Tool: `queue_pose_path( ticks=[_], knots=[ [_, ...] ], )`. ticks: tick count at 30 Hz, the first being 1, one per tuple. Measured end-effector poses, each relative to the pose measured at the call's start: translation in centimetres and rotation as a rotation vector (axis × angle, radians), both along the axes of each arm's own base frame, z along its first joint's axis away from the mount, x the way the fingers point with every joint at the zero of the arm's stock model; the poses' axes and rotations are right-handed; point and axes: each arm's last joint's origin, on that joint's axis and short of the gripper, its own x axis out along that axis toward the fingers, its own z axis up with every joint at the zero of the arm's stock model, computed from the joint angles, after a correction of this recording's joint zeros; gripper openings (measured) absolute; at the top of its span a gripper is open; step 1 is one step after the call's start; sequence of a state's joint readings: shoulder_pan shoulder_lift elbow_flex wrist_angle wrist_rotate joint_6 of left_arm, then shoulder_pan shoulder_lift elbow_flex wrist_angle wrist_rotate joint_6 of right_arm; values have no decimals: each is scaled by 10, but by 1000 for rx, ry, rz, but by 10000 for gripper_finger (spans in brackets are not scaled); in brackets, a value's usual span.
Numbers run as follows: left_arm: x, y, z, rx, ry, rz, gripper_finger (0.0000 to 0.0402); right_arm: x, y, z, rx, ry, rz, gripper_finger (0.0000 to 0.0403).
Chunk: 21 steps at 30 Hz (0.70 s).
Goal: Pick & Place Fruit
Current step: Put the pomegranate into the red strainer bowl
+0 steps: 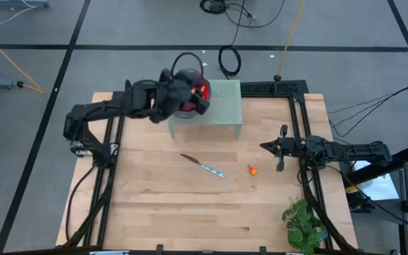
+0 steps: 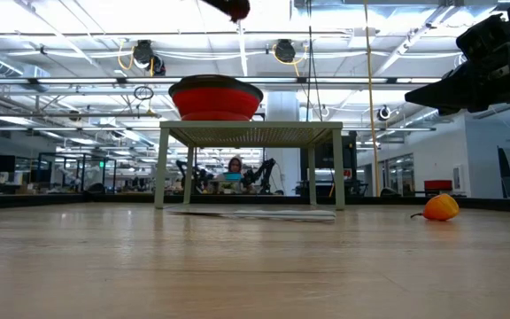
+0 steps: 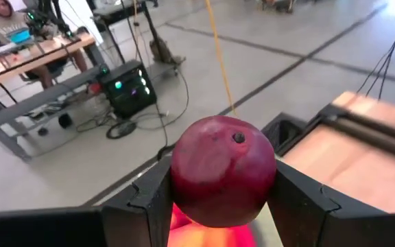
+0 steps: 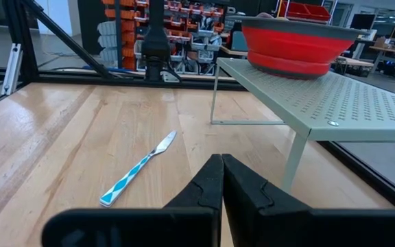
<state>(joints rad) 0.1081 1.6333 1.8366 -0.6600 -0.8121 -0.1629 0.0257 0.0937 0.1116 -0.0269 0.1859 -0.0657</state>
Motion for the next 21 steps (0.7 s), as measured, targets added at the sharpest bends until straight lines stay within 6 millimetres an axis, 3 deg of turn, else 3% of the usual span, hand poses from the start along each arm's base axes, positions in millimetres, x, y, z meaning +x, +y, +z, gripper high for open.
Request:
queue_pose_path(
  ticks=[13, 21],
  knots=[
    [-23, 76, -12, -170, 63, 11, 191, 0, 0, 0, -2, 0, 0, 0],
    [-35, 104, -18, -271, 51, 28, 191, 0, 0, 0, -2, 0, -1, 0]
  ],
)
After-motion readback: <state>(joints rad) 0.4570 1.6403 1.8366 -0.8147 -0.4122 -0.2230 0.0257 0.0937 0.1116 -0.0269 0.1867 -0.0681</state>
